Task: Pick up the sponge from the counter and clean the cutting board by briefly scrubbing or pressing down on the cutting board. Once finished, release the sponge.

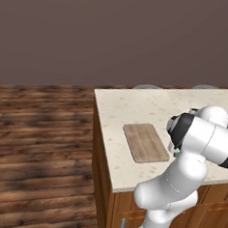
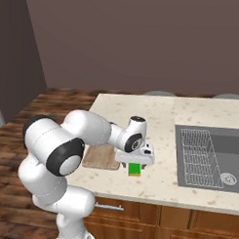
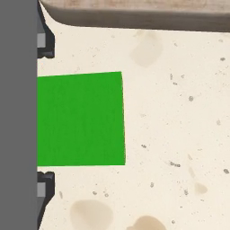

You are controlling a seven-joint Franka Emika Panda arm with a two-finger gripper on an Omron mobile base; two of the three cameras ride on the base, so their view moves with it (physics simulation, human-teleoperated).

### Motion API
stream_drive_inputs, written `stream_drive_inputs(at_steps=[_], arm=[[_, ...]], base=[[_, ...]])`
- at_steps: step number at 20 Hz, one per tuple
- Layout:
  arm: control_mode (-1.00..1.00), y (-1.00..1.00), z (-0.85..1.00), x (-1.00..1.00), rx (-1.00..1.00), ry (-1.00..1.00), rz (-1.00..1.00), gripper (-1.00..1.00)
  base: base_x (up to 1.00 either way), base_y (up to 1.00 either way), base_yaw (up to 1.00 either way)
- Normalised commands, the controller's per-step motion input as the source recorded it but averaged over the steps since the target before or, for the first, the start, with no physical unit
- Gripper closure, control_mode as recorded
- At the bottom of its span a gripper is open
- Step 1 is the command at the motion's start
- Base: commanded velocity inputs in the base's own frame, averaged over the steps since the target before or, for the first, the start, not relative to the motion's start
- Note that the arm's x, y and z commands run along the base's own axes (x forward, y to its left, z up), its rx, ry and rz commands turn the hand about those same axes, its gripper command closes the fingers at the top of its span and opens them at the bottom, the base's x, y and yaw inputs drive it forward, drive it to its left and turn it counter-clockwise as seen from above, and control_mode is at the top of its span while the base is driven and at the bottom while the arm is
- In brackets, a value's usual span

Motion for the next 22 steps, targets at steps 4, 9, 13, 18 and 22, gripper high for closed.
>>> stream_drive_inputs(at_steps=[4,9,13,18,22], arm=[[-1.00,0.00,0.00,0.00,0.00,0.00,0.00,-1.00],[-1.00,0.00,-0.07,0.00,0.00,0.00,0.00,-1.00],[-1.00,0.00,-0.09,0.00,0.00,0.00,0.00,-1.00],[-1.00,0.00,-0.09,0.00,0.00,0.00,0.00,-1.00],[-1.00,0.00,-0.02,0.00,0.00,0.00,0.00,-1.00]], base=[[0.00,0.00,0.00],[0.00,0.00,0.00],[0.00,0.00,0.00],[0.00,0.00,0.00],[0.00,0.00,0.00]])
